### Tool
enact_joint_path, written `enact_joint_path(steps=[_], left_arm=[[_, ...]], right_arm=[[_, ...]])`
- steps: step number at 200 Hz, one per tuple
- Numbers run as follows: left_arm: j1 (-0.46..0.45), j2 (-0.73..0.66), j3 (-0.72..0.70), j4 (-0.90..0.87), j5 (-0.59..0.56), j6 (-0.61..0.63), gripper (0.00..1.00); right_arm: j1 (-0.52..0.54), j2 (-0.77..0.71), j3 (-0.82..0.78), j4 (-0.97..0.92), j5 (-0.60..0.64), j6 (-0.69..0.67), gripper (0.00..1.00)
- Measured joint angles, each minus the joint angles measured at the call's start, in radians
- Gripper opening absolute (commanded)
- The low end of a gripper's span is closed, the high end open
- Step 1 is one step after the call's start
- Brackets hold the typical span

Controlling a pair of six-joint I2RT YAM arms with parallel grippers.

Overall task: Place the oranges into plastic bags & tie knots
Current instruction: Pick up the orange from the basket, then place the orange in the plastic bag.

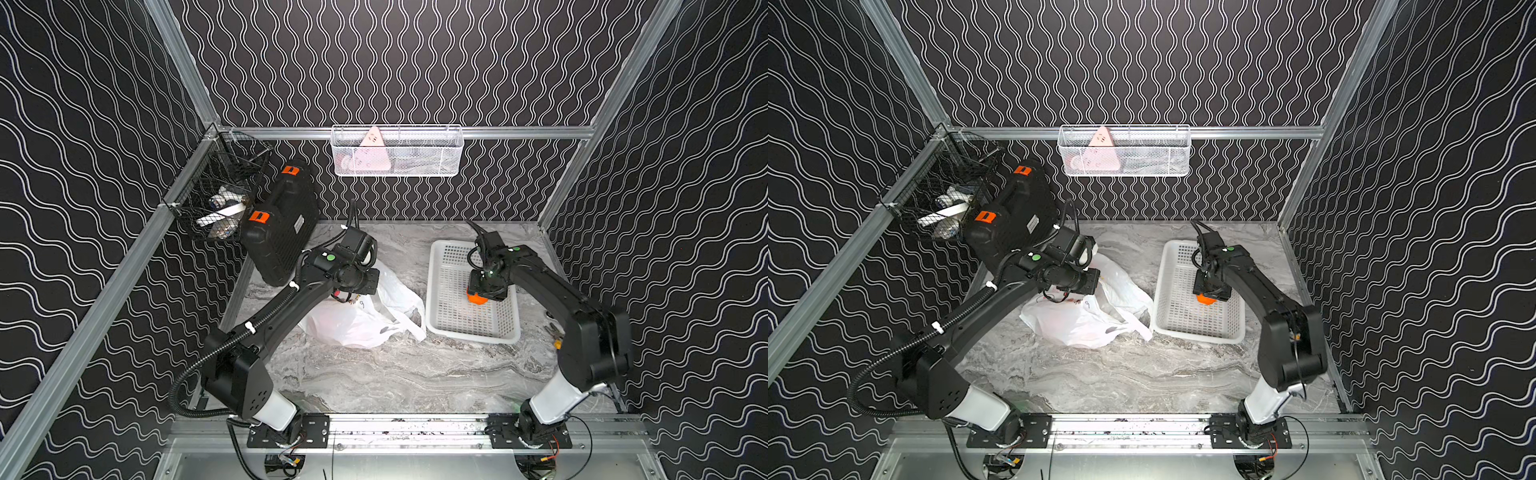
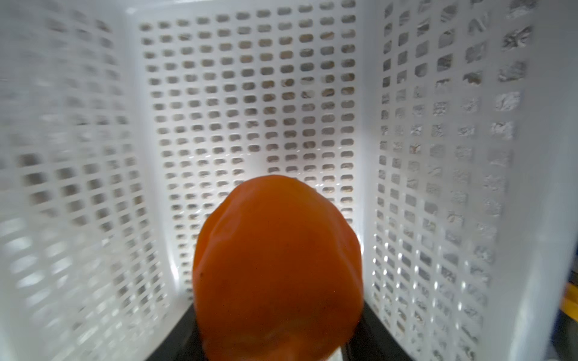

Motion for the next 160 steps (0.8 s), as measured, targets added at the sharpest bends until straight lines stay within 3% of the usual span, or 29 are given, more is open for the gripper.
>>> enact_joint_path(steps=[31, 62, 108, 160], left_arm=[[0.000, 0.000, 0.000, 0.000, 0.000, 0.000, 0.00], [0.000, -0.005, 0.000, 0.000, 0.000, 0.000, 0.00], [0.000, -0.006, 0.006, 0.000, 0.007, 0.000, 0.00], [0.000, -0.010, 0.008, 0.000, 0.009, -0.005, 0.00]], right_arm=[[0.135, -0.081, -0.034, 0.104, -0.212, 0.085, 0.50], [0.312, -0.018, -0.045, 0.308, -0.378, 0.216, 0.49], [0.425, 0.183, 0.017, 0.552, -0.476, 0.360, 0.49], [0.498, 0.352, 0.104, 0.676, -0.541, 0.428, 0.53]])
